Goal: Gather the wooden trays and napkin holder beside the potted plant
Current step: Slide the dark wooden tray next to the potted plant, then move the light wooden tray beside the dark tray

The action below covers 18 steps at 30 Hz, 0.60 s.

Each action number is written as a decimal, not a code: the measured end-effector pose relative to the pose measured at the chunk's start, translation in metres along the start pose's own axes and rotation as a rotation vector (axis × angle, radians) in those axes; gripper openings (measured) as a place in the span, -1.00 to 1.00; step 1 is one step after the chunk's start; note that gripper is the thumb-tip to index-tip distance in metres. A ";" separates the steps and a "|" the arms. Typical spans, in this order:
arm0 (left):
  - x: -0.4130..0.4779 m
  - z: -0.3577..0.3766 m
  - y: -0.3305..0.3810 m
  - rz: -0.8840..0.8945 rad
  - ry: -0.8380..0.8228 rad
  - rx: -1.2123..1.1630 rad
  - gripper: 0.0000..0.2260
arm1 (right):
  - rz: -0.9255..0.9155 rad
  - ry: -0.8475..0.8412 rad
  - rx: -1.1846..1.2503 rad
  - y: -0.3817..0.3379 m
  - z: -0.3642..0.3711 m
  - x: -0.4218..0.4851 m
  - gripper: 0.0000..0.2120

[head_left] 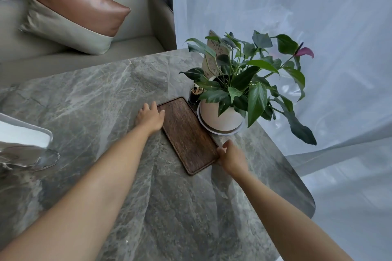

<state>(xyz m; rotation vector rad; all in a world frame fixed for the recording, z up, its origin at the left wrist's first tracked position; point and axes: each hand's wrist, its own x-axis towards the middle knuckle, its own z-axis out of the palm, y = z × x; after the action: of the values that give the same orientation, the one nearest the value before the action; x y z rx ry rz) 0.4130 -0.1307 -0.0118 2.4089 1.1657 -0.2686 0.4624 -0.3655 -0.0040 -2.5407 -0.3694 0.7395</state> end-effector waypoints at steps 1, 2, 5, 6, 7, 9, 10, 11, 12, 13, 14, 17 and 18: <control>-0.005 -0.003 -0.002 0.025 0.027 0.051 -0.50 | -0.041 0.017 -0.058 -0.004 -0.002 -0.005 -0.70; -0.010 -0.006 -0.005 0.058 0.054 0.104 -0.50 | -0.085 0.024 -0.116 -0.008 -0.005 -0.009 -0.66; -0.027 -0.019 -0.017 0.181 0.138 0.243 -0.50 | -0.204 0.032 -0.258 -0.026 -0.007 -0.020 -0.63; -0.033 -0.023 -0.021 0.217 0.158 0.277 -0.49 | -0.232 0.049 -0.278 -0.034 -0.007 -0.023 -0.64; -0.039 -0.028 -0.026 0.243 0.175 0.302 -0.48 | -0.252 0.071 -0.288 -0.043 -0.006 -0.028 -0.63; -0.051 -0.041 -0.037 0.276 0.203 0.336 -0.47 | -0.295 0.109 -0.324 -0.063 -0.005 -0.039 -0.57; -0.057 -0.047 -0.044 0.285 0.219 0.348 -0.46 | -0.326 0.124 -0.343 -0.074 -0.004 -0.046 -0.51; -0.064 -0.055 -0.051 0.291 0.238 0.361 -0.46 | -0.357 0.136 -0.358 -0.085 -0.002 -0.052 -0.46; -0.071 -0.063 -0.060 0.293 0.256 0.375 -0.46 | -0.387 0.148 -0.362 -0.096 0.000 -0.060 -0.42; -0.078 -0.071 -0.069 0.292 0.276 0.389 -0.46 | -0.412 0.156 -0.358 -0.107 0.003 -0.067 -0.39; -0.085 -0.080 -0.080 0.288 0.296 0.401 -0.46 | -0.437 0.164 -0.353 -0.118 0.007 -0.074 -0.37; -0.109 -0.106 -0.118 0.257 0.346 0.415 -0.46 | -0.505 0.190 -0.387 -0.152 0.024 -0.099 -0.32; -0.116 -0.114 -0.133 0.240 0.355 0.410 -0.46 | -0.529 0.197 -0.415 -0.164 0.031 -0.107 -0.32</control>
<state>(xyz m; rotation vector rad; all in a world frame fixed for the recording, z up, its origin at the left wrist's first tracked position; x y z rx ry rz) 0.2348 -0.0848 0.0895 3.0224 1.0216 0.0032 0.3371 -0.2542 0.1019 -2.6607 -1.1685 0.2225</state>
